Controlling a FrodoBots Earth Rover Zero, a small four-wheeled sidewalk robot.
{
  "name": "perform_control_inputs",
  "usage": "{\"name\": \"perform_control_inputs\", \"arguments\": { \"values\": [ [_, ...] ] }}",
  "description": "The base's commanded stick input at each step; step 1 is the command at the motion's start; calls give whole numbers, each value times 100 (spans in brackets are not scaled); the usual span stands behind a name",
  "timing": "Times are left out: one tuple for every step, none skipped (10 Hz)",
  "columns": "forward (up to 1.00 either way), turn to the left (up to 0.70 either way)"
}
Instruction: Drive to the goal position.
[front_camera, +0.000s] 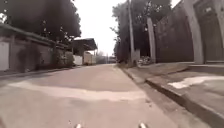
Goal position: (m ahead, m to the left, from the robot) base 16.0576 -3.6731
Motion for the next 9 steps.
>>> {"name": "perform_control_inputs", "arguments": {
  "values": [
    [85,0],
    [85,0],
    [85,0],
    [85,0],
    [85,0],
    [85,0],
    [85,0],
    [85,0],
    [85,-4]
  ]
}}
